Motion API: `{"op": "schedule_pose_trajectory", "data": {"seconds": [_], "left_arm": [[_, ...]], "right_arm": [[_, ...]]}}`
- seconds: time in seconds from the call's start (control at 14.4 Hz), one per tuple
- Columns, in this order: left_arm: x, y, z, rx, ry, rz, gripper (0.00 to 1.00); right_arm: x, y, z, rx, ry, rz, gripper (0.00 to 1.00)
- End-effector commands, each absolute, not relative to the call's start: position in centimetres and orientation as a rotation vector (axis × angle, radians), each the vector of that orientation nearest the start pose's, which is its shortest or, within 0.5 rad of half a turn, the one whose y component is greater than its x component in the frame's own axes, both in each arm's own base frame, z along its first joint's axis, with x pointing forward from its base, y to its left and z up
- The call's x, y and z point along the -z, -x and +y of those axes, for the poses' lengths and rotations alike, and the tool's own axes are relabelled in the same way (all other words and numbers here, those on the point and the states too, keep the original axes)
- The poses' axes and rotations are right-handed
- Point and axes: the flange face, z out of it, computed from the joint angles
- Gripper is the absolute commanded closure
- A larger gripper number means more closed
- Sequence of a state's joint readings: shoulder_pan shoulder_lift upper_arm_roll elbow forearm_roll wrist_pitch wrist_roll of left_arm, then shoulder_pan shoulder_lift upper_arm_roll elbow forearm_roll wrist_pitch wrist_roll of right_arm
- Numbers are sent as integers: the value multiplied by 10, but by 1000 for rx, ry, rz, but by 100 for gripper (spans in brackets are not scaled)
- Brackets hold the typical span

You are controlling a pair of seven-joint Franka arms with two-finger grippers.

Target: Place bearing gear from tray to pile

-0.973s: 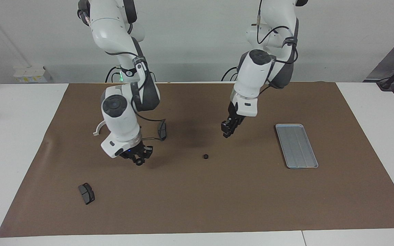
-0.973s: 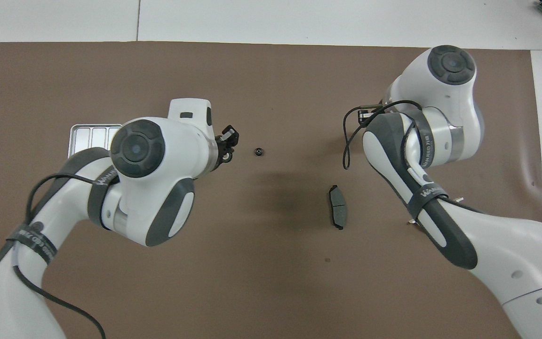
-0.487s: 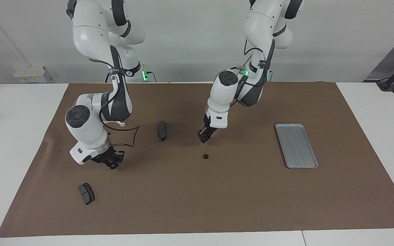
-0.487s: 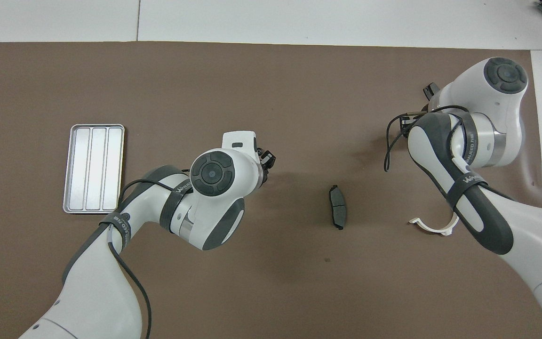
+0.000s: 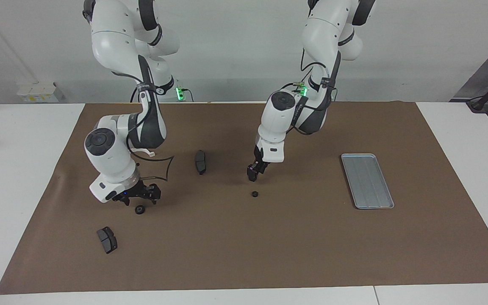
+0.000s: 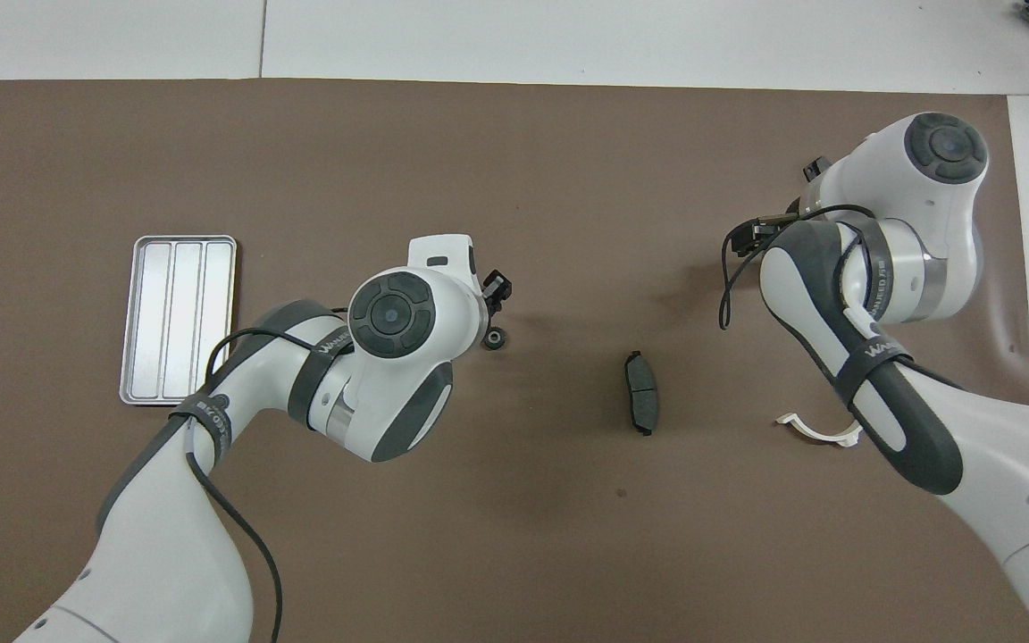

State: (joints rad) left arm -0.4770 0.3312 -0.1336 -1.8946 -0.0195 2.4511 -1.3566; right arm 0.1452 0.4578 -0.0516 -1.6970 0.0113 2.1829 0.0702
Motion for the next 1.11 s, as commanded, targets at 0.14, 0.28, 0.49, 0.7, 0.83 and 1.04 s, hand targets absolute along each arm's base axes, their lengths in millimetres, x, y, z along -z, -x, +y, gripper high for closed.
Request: {"op": "schedule_pose_trajectory", "data": {"seconds": [0.14, 0.28, 0.49, 0.7, 0.83, 1.04], "left_arm": [[-426, -544, -312, 234, 3075, -1317, 0], [-444, -553, -269, 225, 3096, -1113, 0], [-467, -566, -211, 203, 3122, -831, 0], [-482, -571, -162, 170, 3159, -383, 0], [-495, -572, -123, 159, 3156, -216, 0], [-513, -568, -89, 145, 3138, 133, 0]], "right_arm": [[-345, -639, 202, 158, 3125, 3, 0], [-349, -624, 257, 208, 3092, 67, 0], [-344, -601, 318, 264, 3039, 85, 2], [-311, -582, 366, 289, 2999, 155, 12], [-307, -571, 371, 219, 3030, 176, 20], [-303, -548, 393, 165, 3050, 175, 27]]}}
